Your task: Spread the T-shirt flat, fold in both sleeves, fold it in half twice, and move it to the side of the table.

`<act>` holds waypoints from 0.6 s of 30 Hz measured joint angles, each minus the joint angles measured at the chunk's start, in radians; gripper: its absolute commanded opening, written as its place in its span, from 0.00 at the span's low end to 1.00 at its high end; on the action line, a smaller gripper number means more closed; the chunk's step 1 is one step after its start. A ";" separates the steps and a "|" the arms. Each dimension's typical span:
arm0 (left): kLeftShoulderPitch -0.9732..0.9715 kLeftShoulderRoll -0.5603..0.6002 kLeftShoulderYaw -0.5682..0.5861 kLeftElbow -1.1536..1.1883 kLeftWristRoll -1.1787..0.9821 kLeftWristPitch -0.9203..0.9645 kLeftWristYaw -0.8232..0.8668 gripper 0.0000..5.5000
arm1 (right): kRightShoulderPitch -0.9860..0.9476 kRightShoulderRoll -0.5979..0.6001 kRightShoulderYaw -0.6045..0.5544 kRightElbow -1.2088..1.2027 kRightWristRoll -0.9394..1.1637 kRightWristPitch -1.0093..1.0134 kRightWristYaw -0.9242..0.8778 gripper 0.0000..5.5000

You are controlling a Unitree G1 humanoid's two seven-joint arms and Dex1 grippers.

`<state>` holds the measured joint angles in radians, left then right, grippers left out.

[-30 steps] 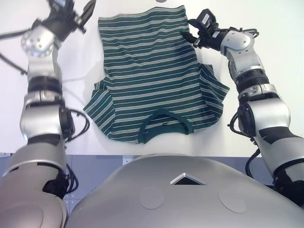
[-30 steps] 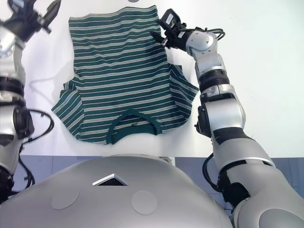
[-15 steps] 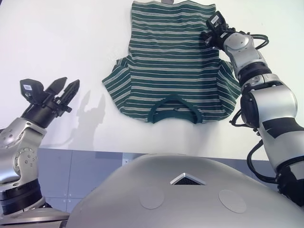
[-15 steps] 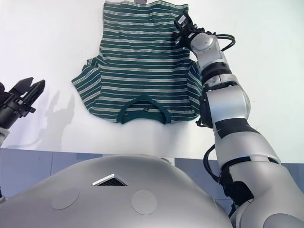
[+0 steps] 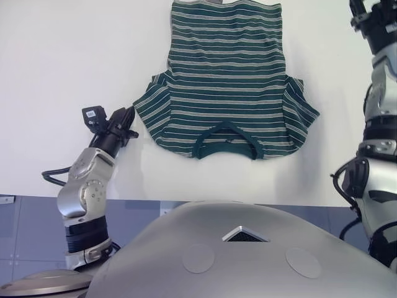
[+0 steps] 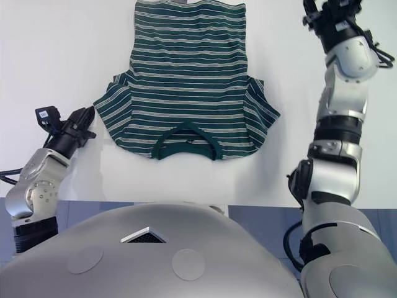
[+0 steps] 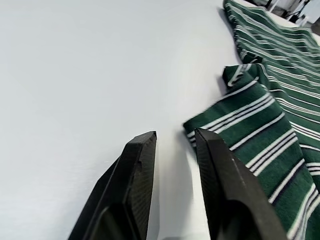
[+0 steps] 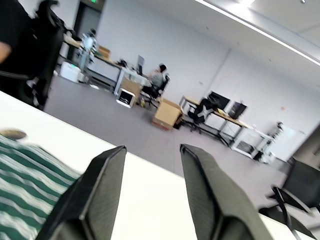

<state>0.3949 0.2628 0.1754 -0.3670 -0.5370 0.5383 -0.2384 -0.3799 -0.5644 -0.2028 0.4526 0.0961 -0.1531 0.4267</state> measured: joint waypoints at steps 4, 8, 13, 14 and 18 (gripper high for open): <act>-0.025 -0.002 -0.073 0.051 0.061 -0.062 -0.027 0.02 | 0.057 0.000 -0.010 -0.056 -0.004 0.061 -0.025 0.36; -0.056 -0.006 -0.079 0.104 0.080 -0.107 -0.029 0.00 | 0.061 0.027 0.010 -0.080 -0.013 0.072 -0.040 0.36; -0.041 -0.043 -0.045 0.090 0.057 -0.116 -0.028 0.00 | 0.120 0.071 -0.002 -0.169 0.049 0.155 -0.044 0.36; -0.009 -0.047 -0.040 0.064 0.052 -0.118 -0.030 0.00 | 0.170 0.109 -0.026 -0.241 0.121 0.227 -0.044 0.36; 0.136 -0.041 -0.035 -0.043 0.044 -0.116 -0.036 0.00 | 0.431 0.222 -0.155 -0.516 0.384 0.476 -0.089 0.36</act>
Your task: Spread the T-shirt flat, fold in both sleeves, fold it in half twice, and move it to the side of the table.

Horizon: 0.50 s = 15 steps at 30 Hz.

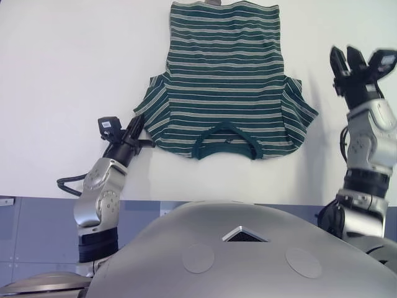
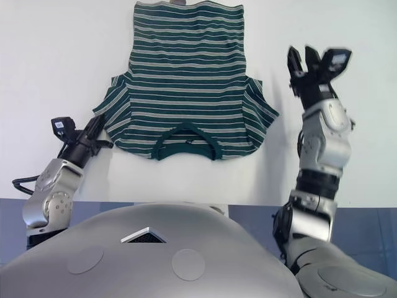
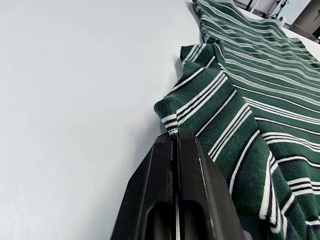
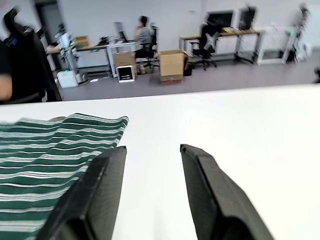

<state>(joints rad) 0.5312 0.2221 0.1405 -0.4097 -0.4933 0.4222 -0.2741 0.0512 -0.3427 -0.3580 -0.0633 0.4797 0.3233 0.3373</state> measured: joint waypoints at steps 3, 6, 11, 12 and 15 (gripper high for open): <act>0.024 0.013 0.002 -0.022 0.035 -0.008 0.006 0.00 | 0.125 0.057 -0.047 -0.114 0.086 0.081 -0.046 0.36; 0.028 0.025 -0.002 -0.034 0.094 -0.016 0.021 0.00 | 0.202 0.078 -0.068 -0.145 0.109 0.115 -0.059 0.36; -0.016 0.040 -0.078 -0.201 0.149 -0.004 0.032 0.00 | 0.230 0.067 -0.090 -0.111 0.111 0.127 -0.032 0.36; -0.017 0.067 -0.115 -0.241 0.183 0.010 0.027 0.00 | 0.232 0.067 -0.110 -0.106 0.138 0.139 -0.023 0.36; -0.043 0.127 -0.207 -0.309 0.267 0.066 0.023 0.00 | 0.279 0.066 -0.158 -0.116 0.276 0.222 0.036 0.36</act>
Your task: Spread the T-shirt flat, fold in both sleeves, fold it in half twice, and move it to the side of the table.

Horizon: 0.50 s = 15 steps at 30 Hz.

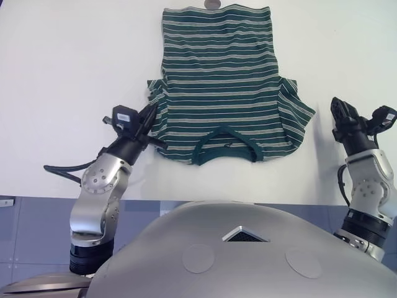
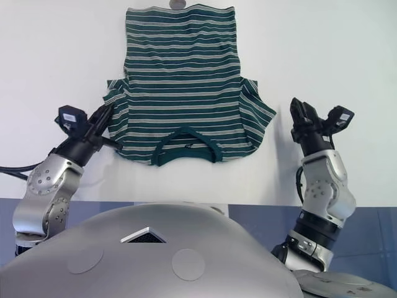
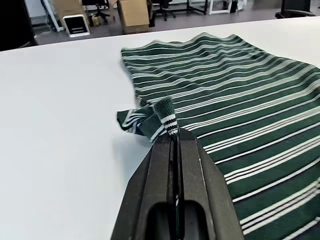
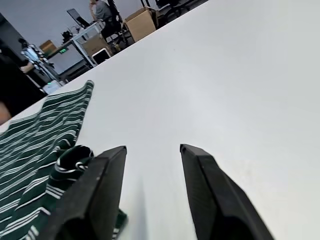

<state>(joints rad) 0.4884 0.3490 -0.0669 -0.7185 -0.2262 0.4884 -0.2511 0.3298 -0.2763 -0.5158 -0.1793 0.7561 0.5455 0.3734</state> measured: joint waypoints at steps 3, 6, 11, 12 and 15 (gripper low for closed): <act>-0.055 0.026 -0.101 -0.003 0.080 0.062 0.003 0.00 | 0.075 -0.012 -0.018 -0.040 0.110 0.087 0.064 0.36; -0.114 0.029 -0.191 0.033 0.143 0.074 0.003 0.00 | 0.099 -0.029 0.002 -0.073 0.149 0.149 0.080 0.36; -0.121 0.048 -0.261 0.111 0.210 0.048 -0.007 0.00 | 0.109 -0.027 0.033 -0.078 0.151 0.181 0.074 0.36; -0.119 0.048 -0.271 0.113 0.220 0.047 -0.009 0.00 | 0.107 -0.026 0.038 -0.079 0.151 0.184 0.071 0.36; -0.115 0.053 -0.280 0.114 0.231 0.047 -0.024 0.09 | 0.091 -0.025 0.052 -0.076 0.146 0.184 0.047 0.36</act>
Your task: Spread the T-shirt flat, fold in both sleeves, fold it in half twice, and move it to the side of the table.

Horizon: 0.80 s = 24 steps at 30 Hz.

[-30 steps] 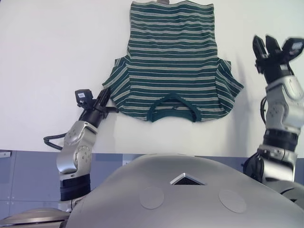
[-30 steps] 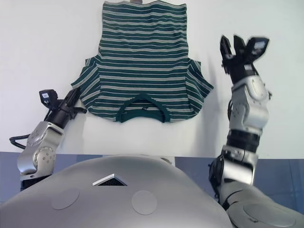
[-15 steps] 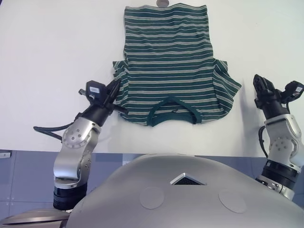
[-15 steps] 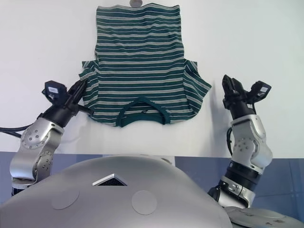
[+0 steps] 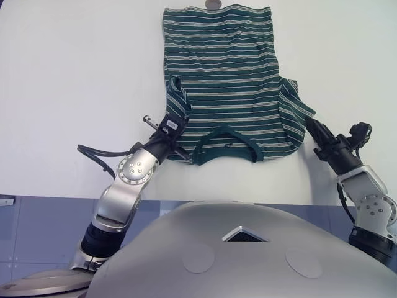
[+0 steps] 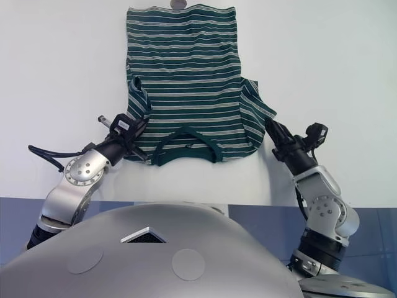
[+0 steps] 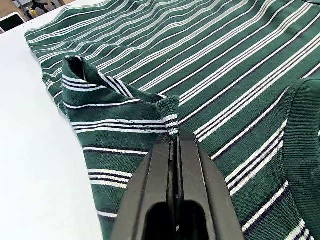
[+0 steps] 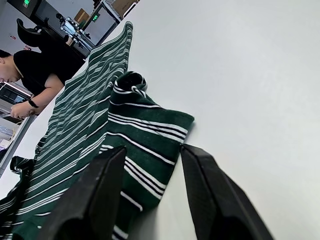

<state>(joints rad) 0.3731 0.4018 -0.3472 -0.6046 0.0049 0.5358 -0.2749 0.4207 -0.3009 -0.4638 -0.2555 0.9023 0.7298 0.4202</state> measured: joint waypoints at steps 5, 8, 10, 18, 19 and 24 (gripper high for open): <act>0.008 0.003 0.002 -0.004 -0.002 0.000 -0.024 0.24 | -0.044 0.020 0.015 0.010 -0.005 -0.017 -0.043 0.24; 0.010 0.007 0.007 -0.029 -0.004 0.000 -0.040 0.32 | -0.060 0.031 0.023 0.009 -0.006 -0.030 -0.054 0.15; 0.011 0.010 0.017 -0.049 -0.007 -0.004 -0.048 0.38 | -0.064 0.034 0.028 0.009 -0.007 -0.040 -0.053 0.10; 0.028 0.023 0.136 -0.061 -0.065 -0.088 -0.089 0.64 | -0.035 0.030 0.034 -0.063 0.010 -0.070 0.015 0.00; 0.033 0.023 0.142 -0.061 -0.072 -0.092 -0.093 0.67 | -0.030 0.021 0.040 -0.081 0.015 -0.071 0.033 0.00; 0.050 0.031 0.146 -0.034 -0.069 -0.129 -0.102 0.83 | -0.043 -0.002 0.058 -0.090 -0.010 -0.084 0.010 0.10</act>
<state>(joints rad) 0.4228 0.4332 -0.2014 -0.6390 -0.0643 0.4067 -0.3770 0.3776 -0.3029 -0.4058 -0.3459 0.8918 0.6455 0.4301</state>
